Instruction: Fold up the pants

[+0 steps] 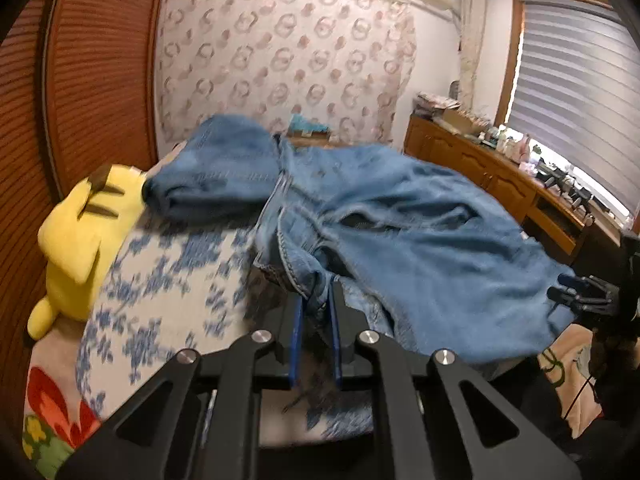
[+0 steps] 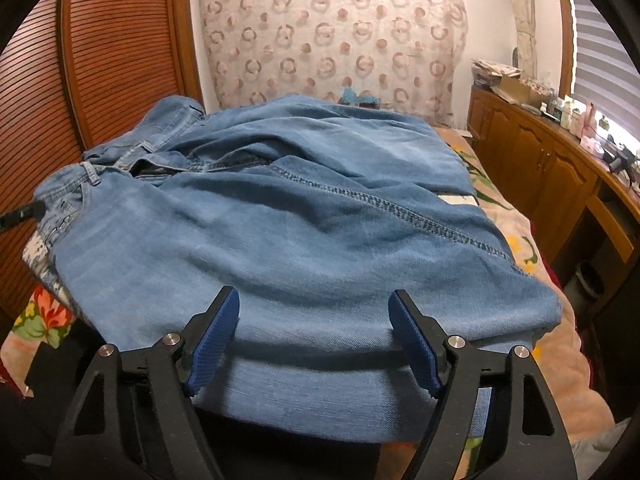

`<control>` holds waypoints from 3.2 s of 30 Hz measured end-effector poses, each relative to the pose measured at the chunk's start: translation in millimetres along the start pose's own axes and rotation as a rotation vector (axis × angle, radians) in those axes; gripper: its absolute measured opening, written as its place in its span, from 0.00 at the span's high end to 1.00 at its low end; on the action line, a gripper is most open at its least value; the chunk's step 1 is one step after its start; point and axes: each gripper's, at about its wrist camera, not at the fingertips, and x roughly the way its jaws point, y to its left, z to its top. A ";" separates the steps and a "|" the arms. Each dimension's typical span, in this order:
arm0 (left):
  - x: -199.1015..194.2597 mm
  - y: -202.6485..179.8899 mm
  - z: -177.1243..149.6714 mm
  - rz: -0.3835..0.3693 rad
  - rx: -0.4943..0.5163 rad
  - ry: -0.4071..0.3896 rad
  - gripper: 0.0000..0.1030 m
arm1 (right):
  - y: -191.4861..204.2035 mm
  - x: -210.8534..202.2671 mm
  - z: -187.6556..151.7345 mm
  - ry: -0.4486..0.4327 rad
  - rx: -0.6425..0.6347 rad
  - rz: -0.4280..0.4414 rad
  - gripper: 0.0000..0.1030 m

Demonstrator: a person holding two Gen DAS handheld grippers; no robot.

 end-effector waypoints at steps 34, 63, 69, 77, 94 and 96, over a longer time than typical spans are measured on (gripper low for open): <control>64.8 -47.0 151.4 0.040 0.117 -0.093 0.93 | 64.1 -24.3 35.8 -0.059 -0.104 0.186 0.42; 57.9 -27.8 146.5 0.030 0.074 -0.114 0.93 | -3.0 5.6 91.6 -0.128 -0.105 0.017 0.94; 74.3 -18.0 153.4 0.023 0.047 -0.107 0.93 | -2.9 26.7 115.6 -0.135 -0.151 0.002 0.94; 93.4 -11.8 183.4 0.011 0.033 -0.139 0.93 | -10.4 39.1 165.7 -0.185 -0.205 -0.015 0.94; 162.4 11.8 237.5 0.053 0.018 -0.136 0.93 | -11.6 98.6 250.0 -0.240 -0.310 -0.060 0.94; 171.0 14.8 238.0 0.064 0.014 -0.127 0.92 | -12.7 111.2 256.1 -0.236 -0.319 -0.069 0.94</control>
